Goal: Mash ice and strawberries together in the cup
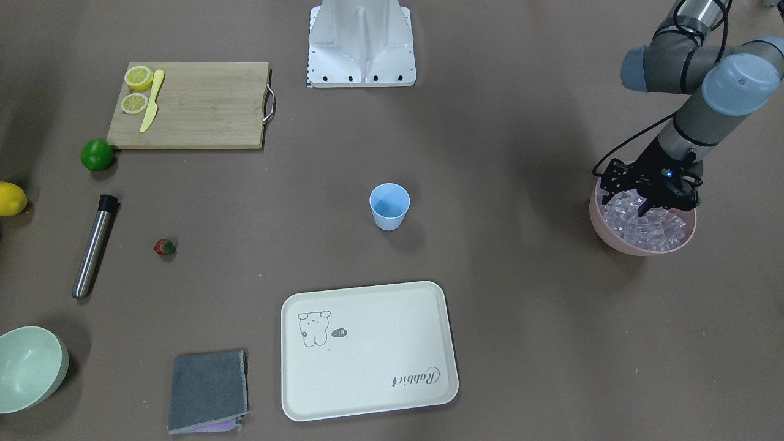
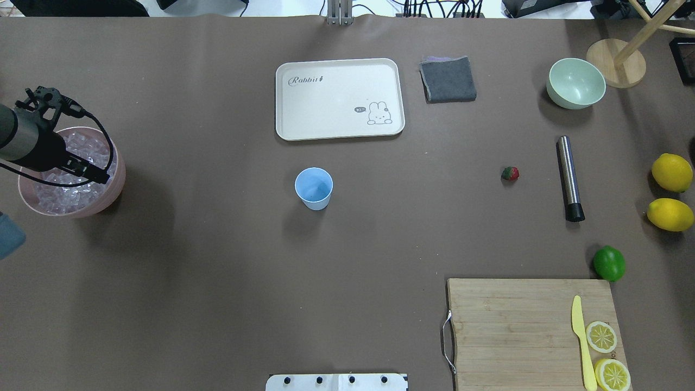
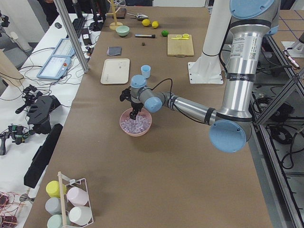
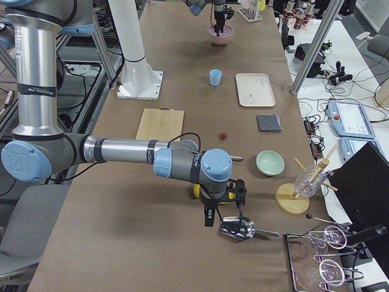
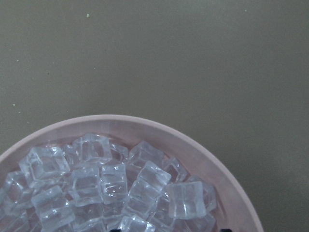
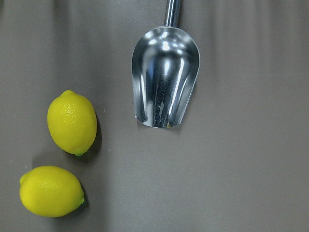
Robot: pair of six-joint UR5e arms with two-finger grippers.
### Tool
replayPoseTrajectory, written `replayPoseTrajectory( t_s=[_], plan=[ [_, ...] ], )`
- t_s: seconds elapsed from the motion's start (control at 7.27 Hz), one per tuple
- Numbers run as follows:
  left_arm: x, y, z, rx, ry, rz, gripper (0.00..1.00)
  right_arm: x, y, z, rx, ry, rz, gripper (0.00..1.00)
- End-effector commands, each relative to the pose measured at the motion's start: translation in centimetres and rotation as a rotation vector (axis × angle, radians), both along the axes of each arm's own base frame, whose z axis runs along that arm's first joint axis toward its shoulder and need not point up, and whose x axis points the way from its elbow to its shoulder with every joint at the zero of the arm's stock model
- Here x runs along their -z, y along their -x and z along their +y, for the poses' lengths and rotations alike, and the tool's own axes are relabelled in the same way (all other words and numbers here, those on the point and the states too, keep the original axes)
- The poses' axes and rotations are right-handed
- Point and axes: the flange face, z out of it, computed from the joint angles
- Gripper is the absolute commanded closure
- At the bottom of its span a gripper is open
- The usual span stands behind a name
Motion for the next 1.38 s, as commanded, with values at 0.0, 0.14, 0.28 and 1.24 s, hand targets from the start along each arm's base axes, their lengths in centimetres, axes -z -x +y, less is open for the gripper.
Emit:
replayPoseTrajectory(
  t_s=[0.0,0.14,0.28,1.24],
  plan=[
    [-0.5,-0.2,0.1,-0.003,0.008,-0.005,0.26,0.1,0.0,0.0,-0.001,-0.002,0.000,0.00],
    [-0.2,-0.1,0.1,-0.003,0.005,-0.002,0.26,0.1,0.0,0.0,-0.001,-0.002,0.000,0.00],
    [-0.3,-0.2,0.1,-0.003,0.006,-0.003,0.34,0.0,0.0,0.0,-0.001,-0.001,-0.001,0.00],
    [1.0,1.3,0.9,0.009,-0.016,0.013,0.96,0.0,-0.1,0.4,-0.004,0.001,-0.001,0.00]
  ],
)
